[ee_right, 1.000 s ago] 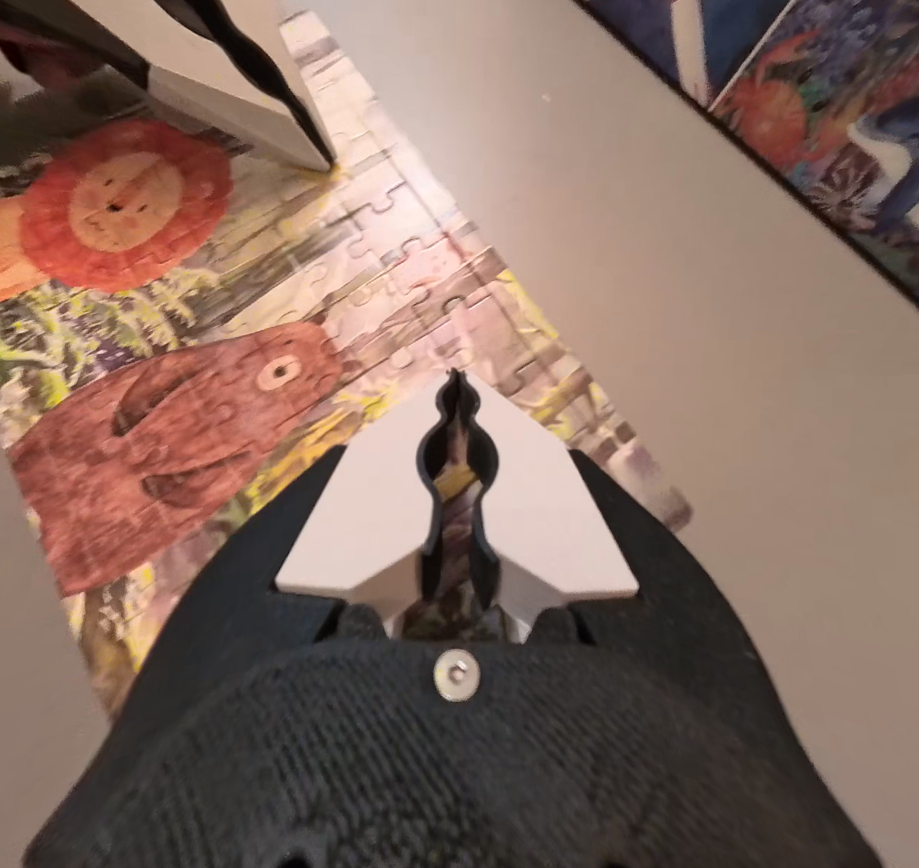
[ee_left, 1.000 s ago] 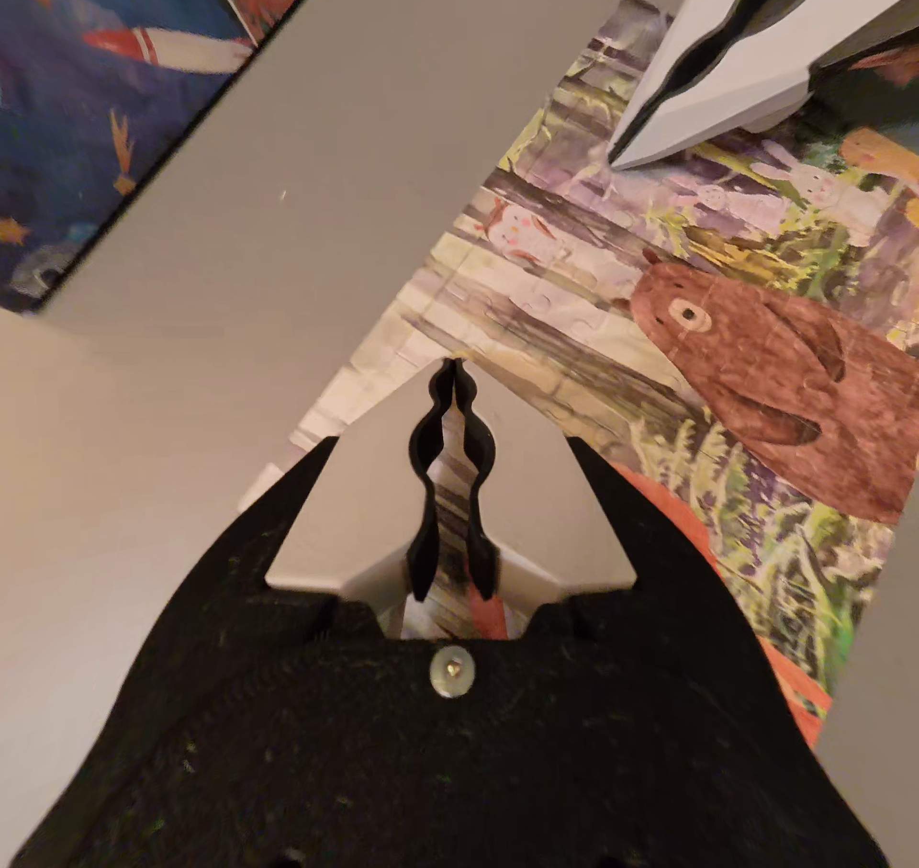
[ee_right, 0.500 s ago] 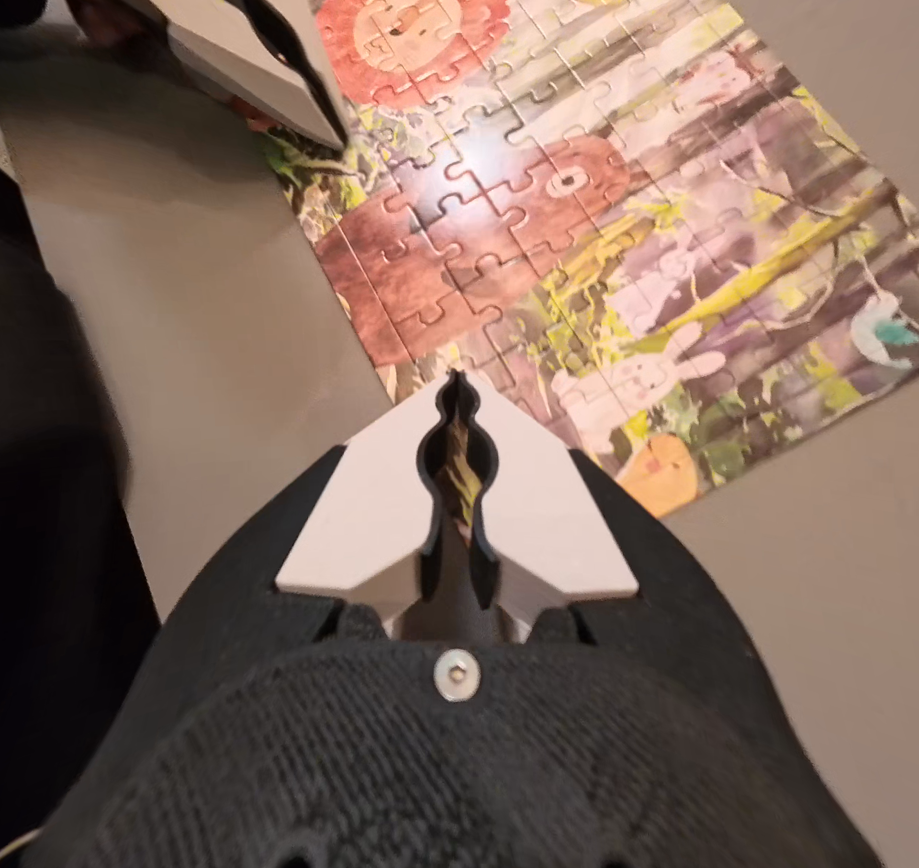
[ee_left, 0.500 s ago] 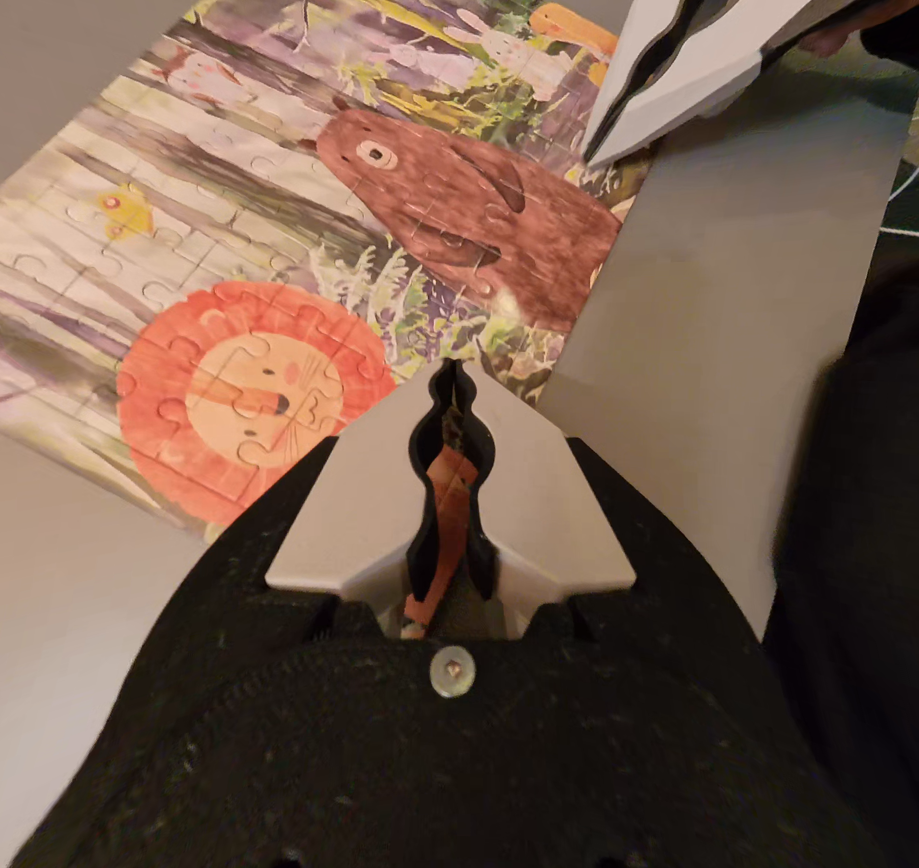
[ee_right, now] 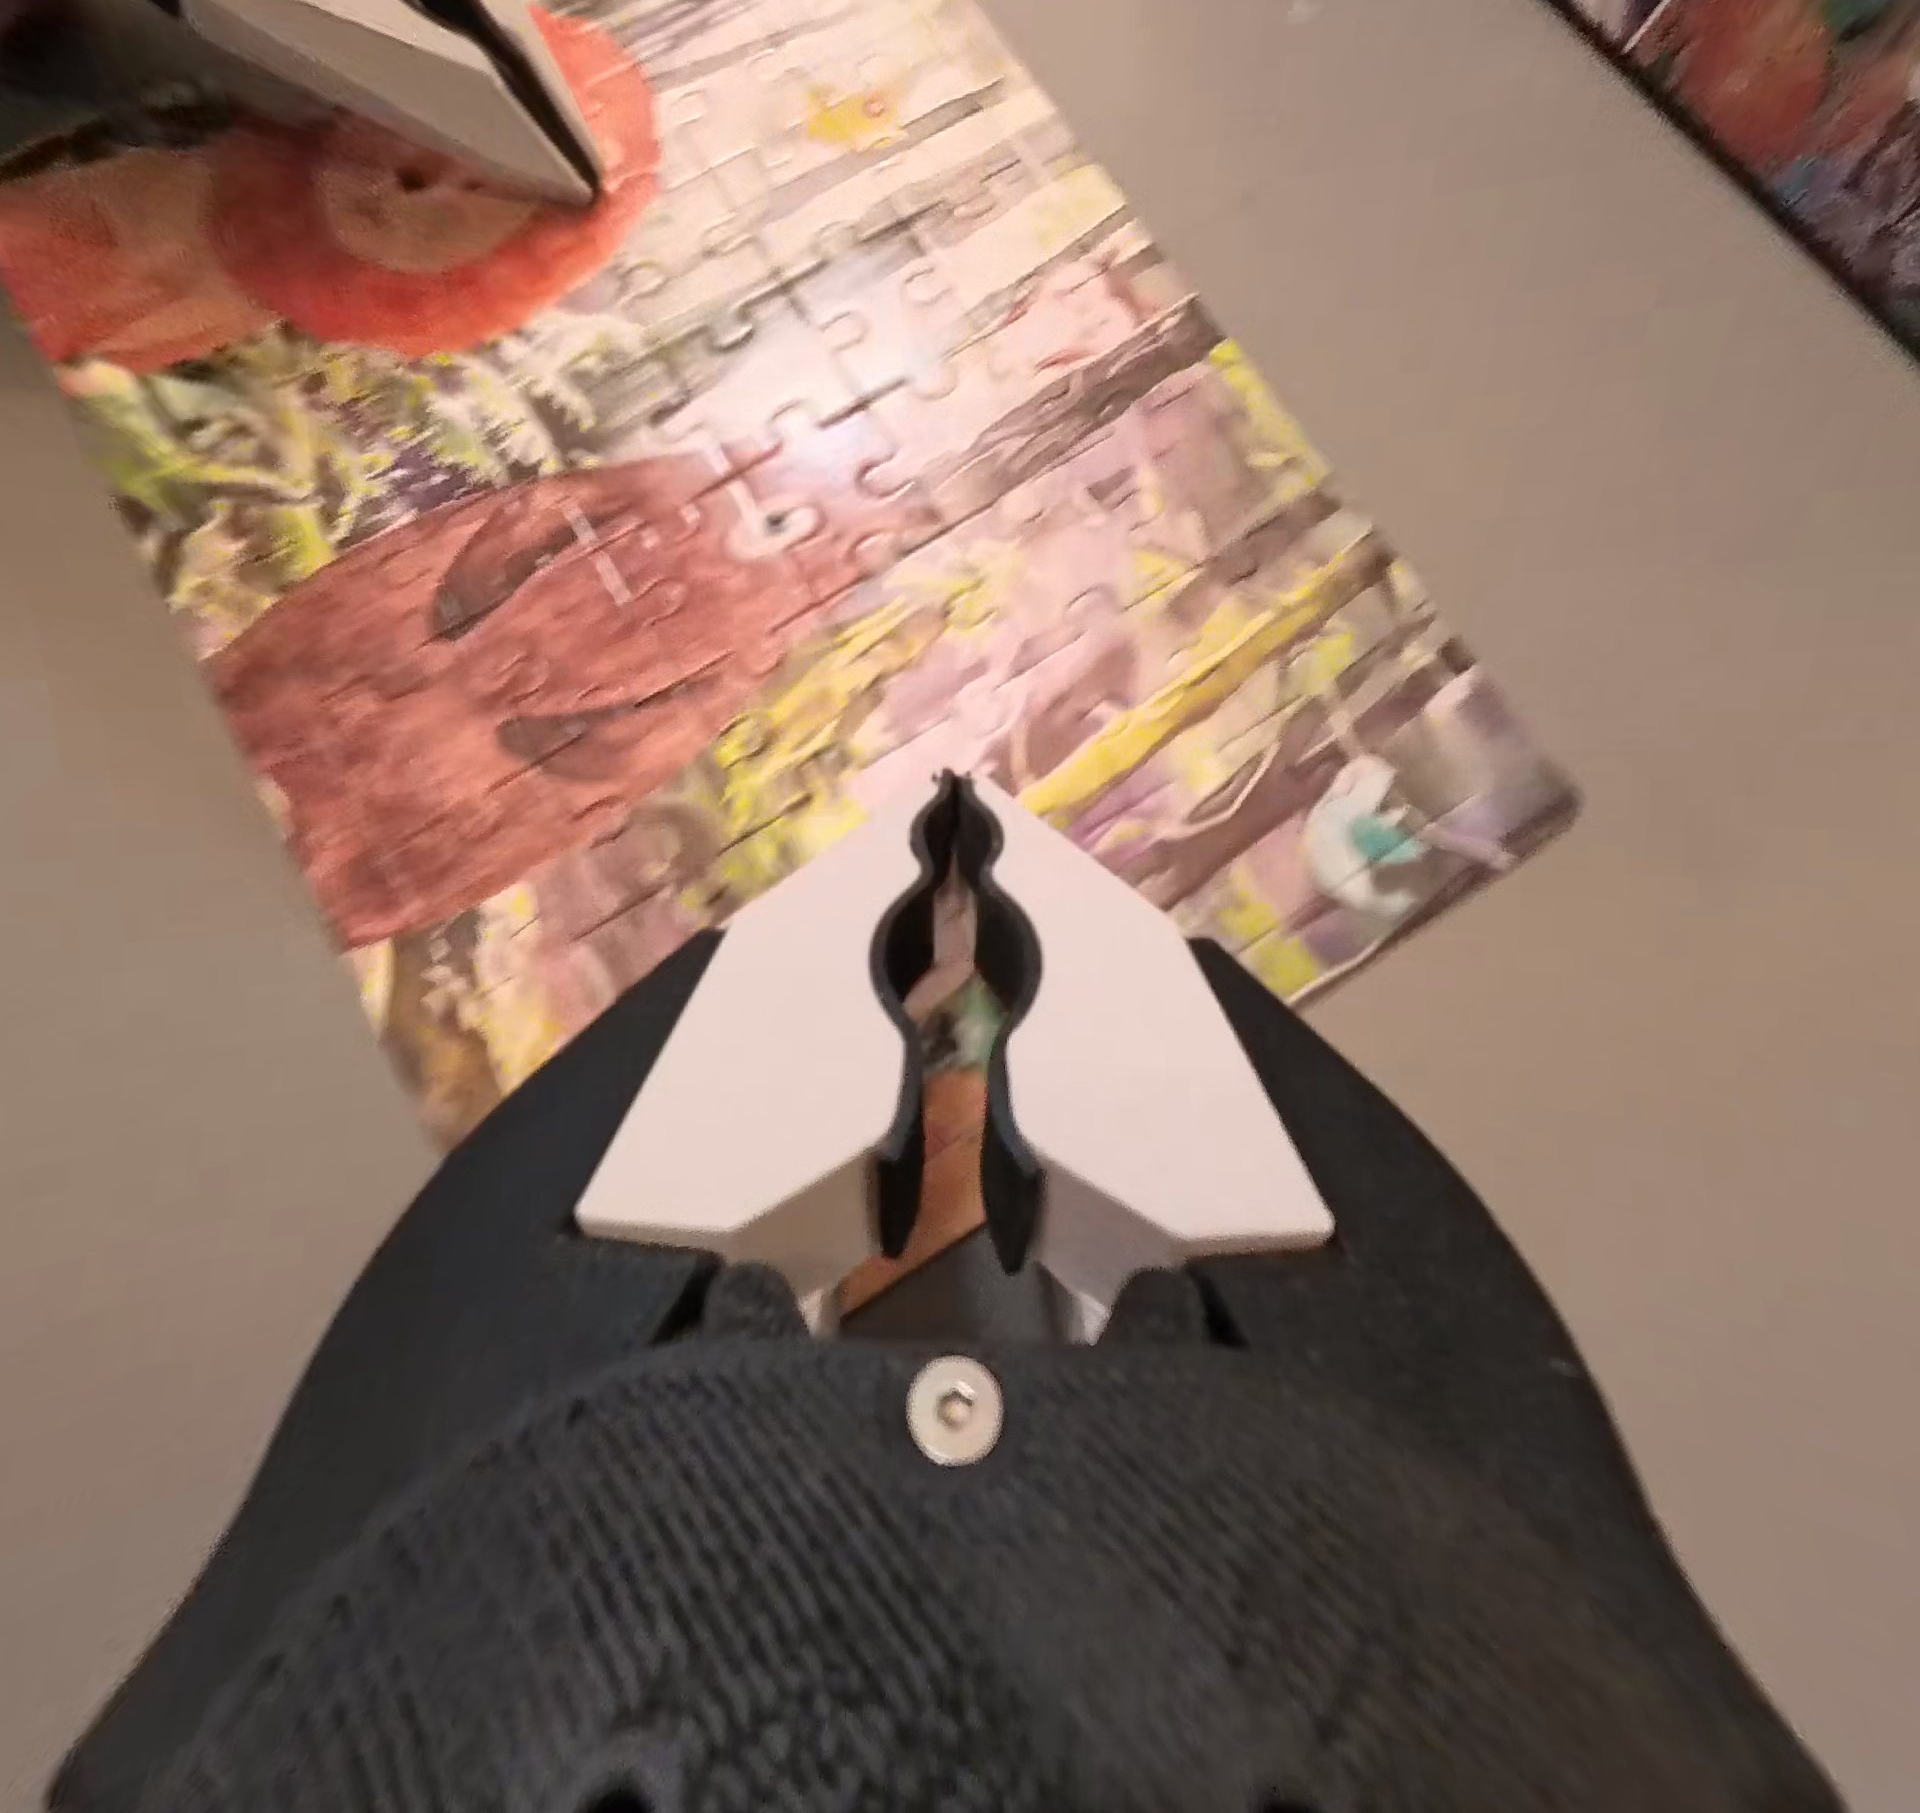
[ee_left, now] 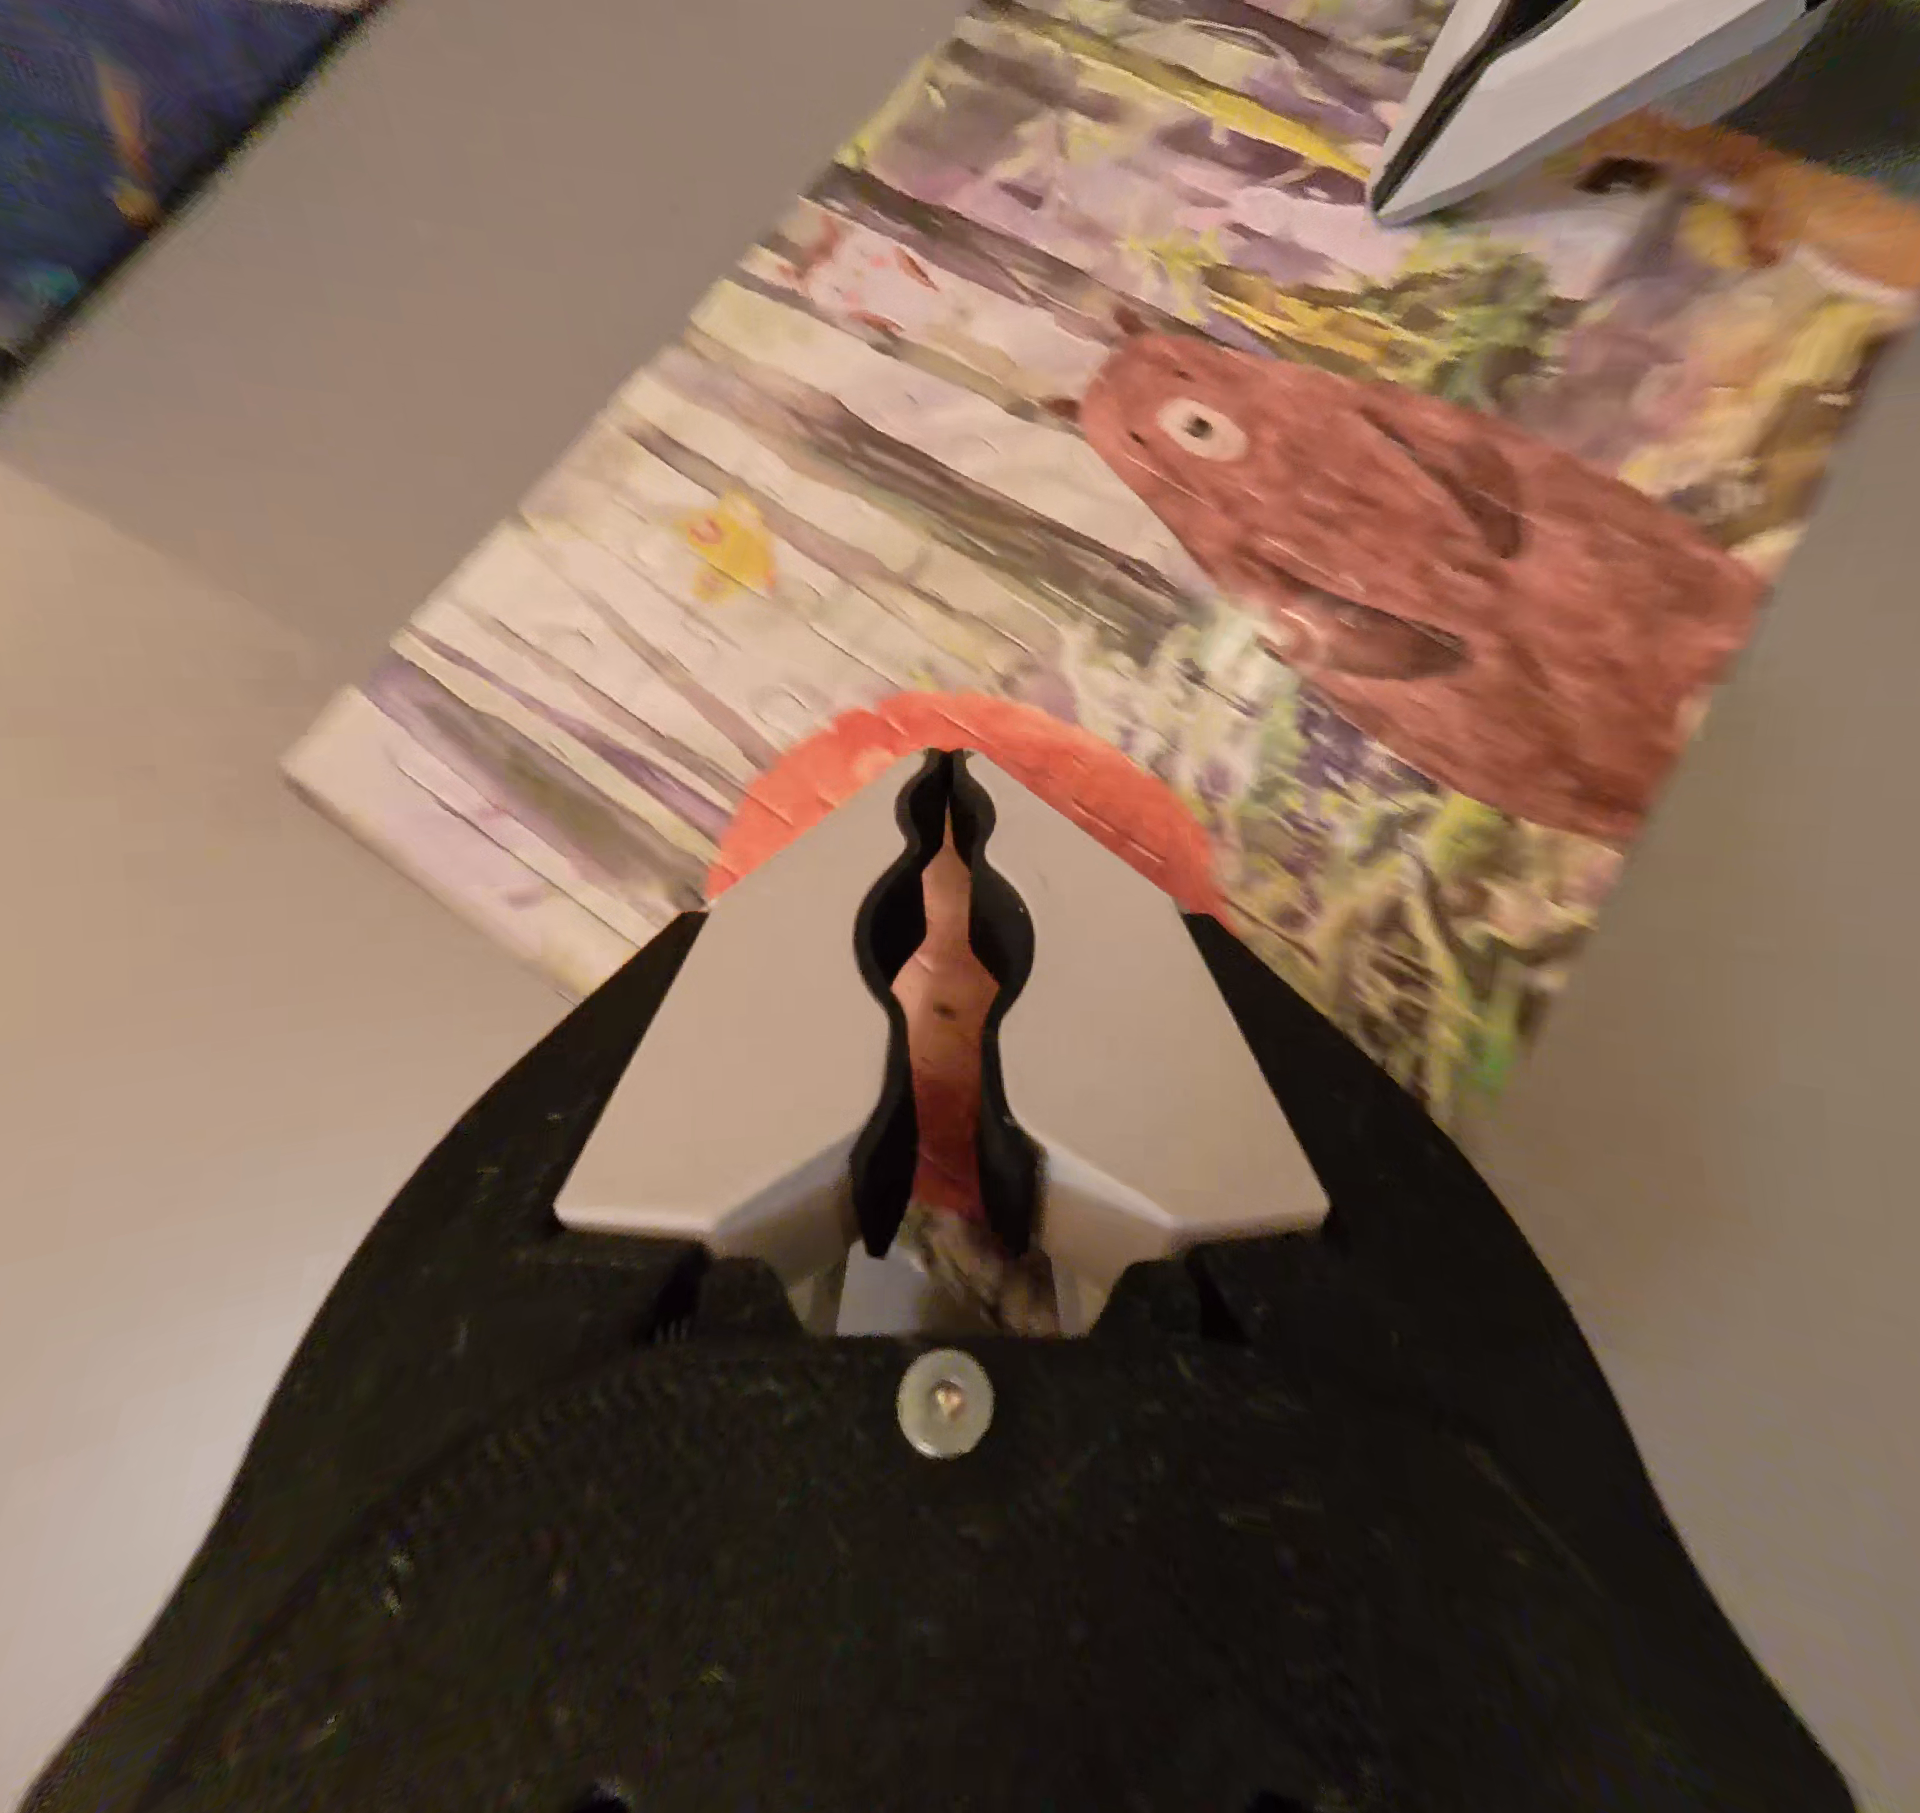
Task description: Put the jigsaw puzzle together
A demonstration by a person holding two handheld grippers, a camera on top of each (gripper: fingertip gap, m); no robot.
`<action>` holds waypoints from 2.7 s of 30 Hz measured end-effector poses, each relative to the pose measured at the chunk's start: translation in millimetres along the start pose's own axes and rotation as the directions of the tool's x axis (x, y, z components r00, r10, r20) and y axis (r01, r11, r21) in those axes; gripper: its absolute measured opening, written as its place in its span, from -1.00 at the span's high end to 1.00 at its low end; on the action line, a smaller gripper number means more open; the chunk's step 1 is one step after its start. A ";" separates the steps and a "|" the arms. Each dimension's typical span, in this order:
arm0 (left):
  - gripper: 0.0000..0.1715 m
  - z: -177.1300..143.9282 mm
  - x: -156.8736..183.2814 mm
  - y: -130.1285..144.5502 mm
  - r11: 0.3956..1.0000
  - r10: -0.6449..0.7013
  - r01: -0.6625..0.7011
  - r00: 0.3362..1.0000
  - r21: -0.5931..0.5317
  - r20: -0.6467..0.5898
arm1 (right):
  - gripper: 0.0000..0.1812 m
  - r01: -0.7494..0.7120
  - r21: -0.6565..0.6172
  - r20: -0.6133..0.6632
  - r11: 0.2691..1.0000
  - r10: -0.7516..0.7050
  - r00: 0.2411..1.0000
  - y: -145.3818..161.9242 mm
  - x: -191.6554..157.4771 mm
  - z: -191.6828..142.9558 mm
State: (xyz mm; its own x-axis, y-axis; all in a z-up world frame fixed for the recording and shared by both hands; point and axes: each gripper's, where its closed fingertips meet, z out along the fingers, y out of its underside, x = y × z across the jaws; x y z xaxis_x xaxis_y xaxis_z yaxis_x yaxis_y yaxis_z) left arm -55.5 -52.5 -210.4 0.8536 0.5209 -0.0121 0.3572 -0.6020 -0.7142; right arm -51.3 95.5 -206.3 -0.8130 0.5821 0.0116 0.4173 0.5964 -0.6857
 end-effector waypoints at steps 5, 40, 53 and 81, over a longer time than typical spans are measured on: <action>1.00 26.2 -34.9 -24.4 1.000 -0.005 0.005 1.000 0.003 0.022 | 1.00 -0.013 0.012 -0.026 1.000 0.013 1.000 -25.3 49.9 24.6; 0.01 -69.3 46.0 54.2 0.988 -0.140 0.143 0.989 0.057 -0.055 | 0.32 -0.155 0.081 0.018 0.985 0.154 0.988 71.5 -50.5 -69.0; 0.03 -57.6 35.9 61.5 0.999 -0.036 0.037 0.999 -0.026 0.028 | 0.40 -0.041 0.087 -0.031 0.995 0.044 0.999 68.5 -48.6 -61.1; 0.04 -56.6 40.2 58.1 0.998 -0.056 0.057 0.998 -0.024 0.039 | 0.40 -0.079 0.092 -0.062 0.993 0.085 0.994 65.6 -39.7 -58.4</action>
State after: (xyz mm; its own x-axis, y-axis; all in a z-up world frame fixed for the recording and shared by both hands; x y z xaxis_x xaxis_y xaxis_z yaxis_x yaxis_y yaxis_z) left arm 21.1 -100.8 -212.7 0.8168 0.5769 0.0003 0.4140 -0.5857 -0.6968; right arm 32.1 143.8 -209.2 -0.7479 0.6638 -0.0017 0.4410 0.4949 -0.7487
